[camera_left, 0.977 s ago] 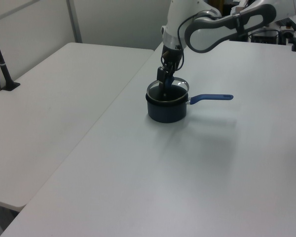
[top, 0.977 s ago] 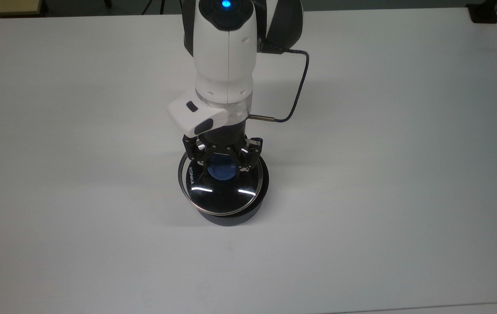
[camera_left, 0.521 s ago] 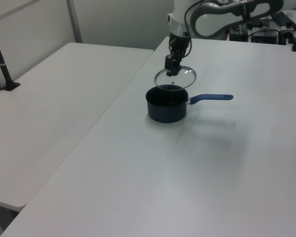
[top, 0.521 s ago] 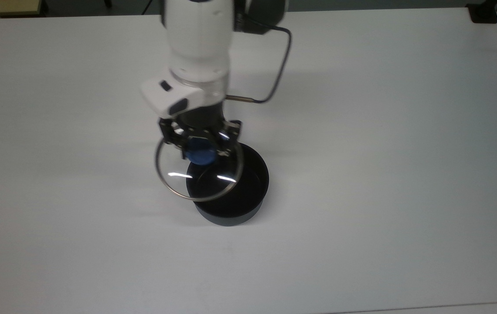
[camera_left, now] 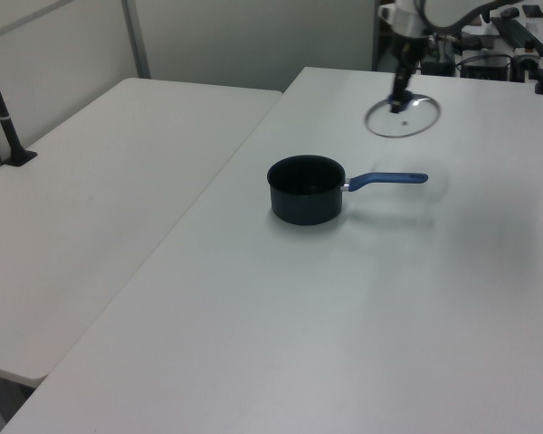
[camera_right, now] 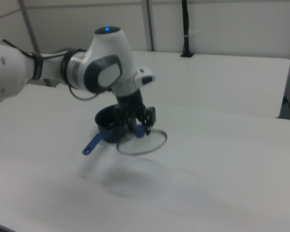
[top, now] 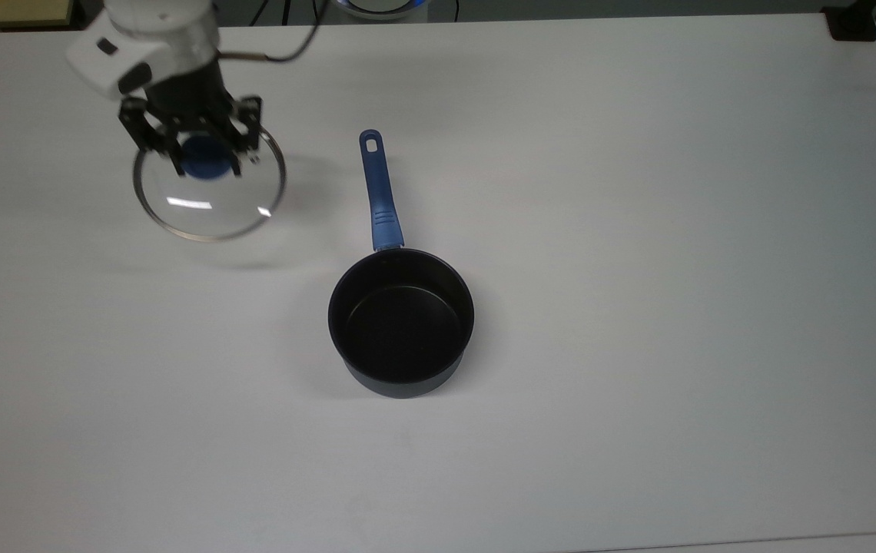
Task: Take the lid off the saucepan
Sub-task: 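Carry the lid beside the saucepan and lower it onto the table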
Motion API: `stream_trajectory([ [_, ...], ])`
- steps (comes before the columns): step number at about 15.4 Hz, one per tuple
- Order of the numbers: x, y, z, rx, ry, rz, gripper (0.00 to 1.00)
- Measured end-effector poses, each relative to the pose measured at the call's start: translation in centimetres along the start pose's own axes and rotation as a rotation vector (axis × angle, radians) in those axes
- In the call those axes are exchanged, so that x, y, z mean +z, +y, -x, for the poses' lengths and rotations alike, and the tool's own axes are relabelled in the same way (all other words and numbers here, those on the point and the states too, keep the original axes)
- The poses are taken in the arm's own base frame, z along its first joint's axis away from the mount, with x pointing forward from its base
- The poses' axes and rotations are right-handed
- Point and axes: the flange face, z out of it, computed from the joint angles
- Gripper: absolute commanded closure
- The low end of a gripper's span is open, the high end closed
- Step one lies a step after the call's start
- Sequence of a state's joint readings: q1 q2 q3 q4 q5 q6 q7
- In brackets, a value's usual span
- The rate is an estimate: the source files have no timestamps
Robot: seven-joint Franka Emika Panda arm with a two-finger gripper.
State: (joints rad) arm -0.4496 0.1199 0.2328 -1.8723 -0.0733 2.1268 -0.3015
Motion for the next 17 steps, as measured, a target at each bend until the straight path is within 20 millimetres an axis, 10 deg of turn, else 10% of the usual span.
stream_trajectory([
  [9,8.6,-1.8,5.6,-0.094,-0.058,-0.026,0.5],
  [17,10.9,-6.2,4.3,-0.038,-0.011,-0.034,0.3],
])
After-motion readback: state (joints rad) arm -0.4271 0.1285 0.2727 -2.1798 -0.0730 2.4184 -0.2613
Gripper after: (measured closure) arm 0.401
